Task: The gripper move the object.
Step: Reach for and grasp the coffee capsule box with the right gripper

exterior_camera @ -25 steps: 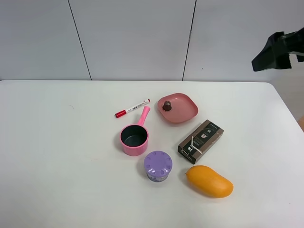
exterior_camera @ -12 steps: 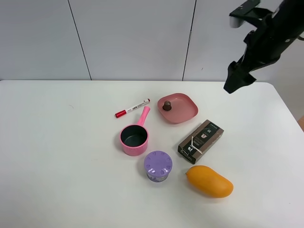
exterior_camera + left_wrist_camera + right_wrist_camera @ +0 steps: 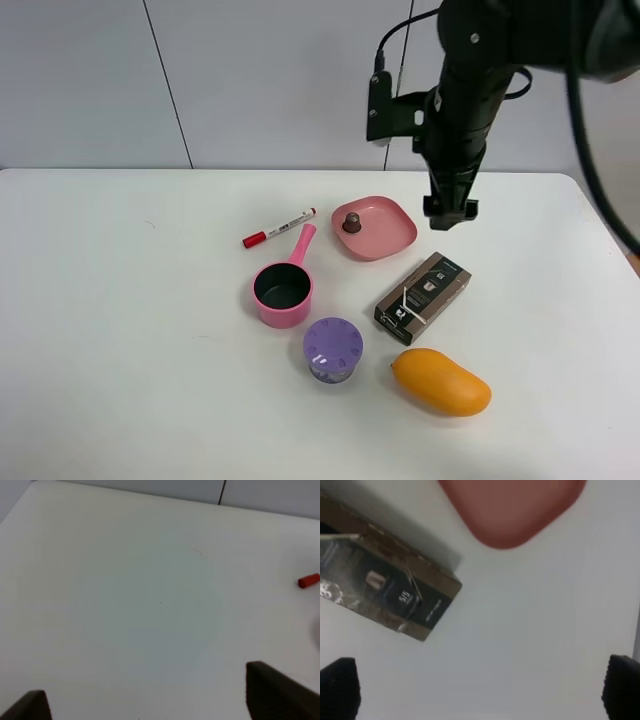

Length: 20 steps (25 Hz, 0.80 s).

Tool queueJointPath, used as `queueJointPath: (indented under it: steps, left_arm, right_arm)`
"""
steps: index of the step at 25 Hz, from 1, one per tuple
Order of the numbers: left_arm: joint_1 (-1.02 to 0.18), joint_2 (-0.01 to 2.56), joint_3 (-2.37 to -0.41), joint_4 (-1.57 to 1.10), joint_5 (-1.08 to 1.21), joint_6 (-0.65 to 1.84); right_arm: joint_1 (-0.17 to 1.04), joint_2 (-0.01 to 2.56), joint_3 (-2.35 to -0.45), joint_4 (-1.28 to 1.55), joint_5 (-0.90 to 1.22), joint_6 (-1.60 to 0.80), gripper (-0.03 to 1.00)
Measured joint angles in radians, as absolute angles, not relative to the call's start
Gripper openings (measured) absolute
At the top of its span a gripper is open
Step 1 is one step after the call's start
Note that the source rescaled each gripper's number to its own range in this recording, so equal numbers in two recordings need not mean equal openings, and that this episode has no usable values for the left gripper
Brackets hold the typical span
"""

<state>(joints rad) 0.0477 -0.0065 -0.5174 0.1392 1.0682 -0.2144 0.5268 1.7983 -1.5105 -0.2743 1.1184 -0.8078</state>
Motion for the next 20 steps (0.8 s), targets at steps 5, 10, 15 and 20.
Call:
queueJointPath:
  steps: [5,10,15,20]
  left_arm:
    - [0.048,-0.007,-0.517,0.138,1.068,-0.214]
    - [0.048,-0.007,-0.517,0.138,1.068,-0.214]
    - [0.048,-0.007,-0.517,0.138,1.068,-0.214]
    - [0.048,-0.007,-0.517,0.138,1.068,-0.214]
  right_arm:
    - [0.548,1.886,-1.511,-0.201,1.148,-0.811,0.96]
    - [0.548,1.896,-1.509,-0.159,1.185,-0.893,0.96]
    - [0.548,1.896,-1.476,-0.164,1.178,-0.981,0.96]
    - [0.548,1.896,-1.327,-0.218,1.096,-1.071,0.94]
